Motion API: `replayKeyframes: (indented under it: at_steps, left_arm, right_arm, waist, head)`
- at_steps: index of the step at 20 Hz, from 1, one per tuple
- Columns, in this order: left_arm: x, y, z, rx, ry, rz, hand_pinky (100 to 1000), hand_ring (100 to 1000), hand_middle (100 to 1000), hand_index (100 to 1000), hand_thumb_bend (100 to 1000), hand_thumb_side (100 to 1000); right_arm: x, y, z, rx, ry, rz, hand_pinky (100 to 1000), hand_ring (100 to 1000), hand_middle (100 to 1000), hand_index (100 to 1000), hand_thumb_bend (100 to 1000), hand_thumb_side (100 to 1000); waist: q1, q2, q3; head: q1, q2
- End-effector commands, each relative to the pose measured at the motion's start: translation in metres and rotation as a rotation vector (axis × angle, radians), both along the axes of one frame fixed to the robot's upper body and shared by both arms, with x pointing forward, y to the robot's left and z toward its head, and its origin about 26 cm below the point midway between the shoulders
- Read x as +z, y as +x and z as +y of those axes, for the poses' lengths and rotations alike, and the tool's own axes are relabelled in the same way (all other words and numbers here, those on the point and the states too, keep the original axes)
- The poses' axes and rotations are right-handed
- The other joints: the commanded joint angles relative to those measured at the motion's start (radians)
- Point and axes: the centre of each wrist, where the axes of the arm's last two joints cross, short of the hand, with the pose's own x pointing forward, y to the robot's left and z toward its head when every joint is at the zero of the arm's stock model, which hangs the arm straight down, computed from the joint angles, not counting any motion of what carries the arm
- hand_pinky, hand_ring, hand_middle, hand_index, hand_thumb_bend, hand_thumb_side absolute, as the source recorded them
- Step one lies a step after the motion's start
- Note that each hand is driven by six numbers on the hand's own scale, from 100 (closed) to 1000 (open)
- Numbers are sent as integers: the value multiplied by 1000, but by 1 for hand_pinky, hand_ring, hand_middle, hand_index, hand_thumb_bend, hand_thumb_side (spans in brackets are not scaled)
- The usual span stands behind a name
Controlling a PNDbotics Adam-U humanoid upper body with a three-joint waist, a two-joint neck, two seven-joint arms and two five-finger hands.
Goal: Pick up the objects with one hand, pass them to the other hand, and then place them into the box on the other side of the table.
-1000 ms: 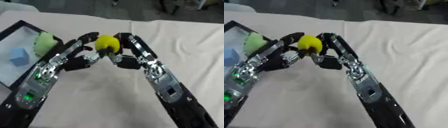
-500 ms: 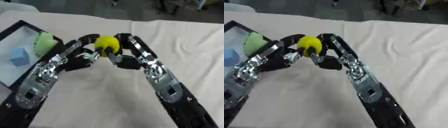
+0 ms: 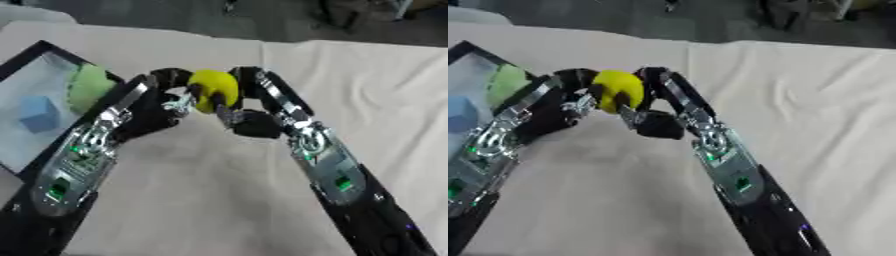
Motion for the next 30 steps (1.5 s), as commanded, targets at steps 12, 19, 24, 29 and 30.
replayKeyframes:
  at_steps: [12,19,24,29,30]
  left_arm:
    - [6,1,2,-5,32,-35,634,780,610,310,100,364]
    - [4,3,4,60,-4,-4,604,752,580,291,100,312]
    - [2,5,7,108,-32,35,602,749,567,300,100,202]
    - [3,6,9,138,-52,48,599,748,558,294,100,186]
    - [4,6,10,143,-56,45,598,748,559,294,100,180]
  right_arm:
    - [11,-1,0,18,-16,-52,614,615,508,744,100,629]
    - [11,-1,-1,48,-35,-42,640,669,562,785,100,643]
    - [12,0,-4,81,2,-37,647,685,578,805,100,656]
    - [15,1,-9,38,41,-54,645,687,579,806,100,652]
    - [16,1,-10,22,52,-59,645,689,581,807,100,656]
  waist:
    - [15,1,1]
    - [15,1,0]
    - [16,1,-1]
    - [16,0,-2]
    - [16,0,-3]
  head:
    - [2,-9]
    - [3,-12]
    - [5,-11]
    - [7,-13]
    - [7,-13]
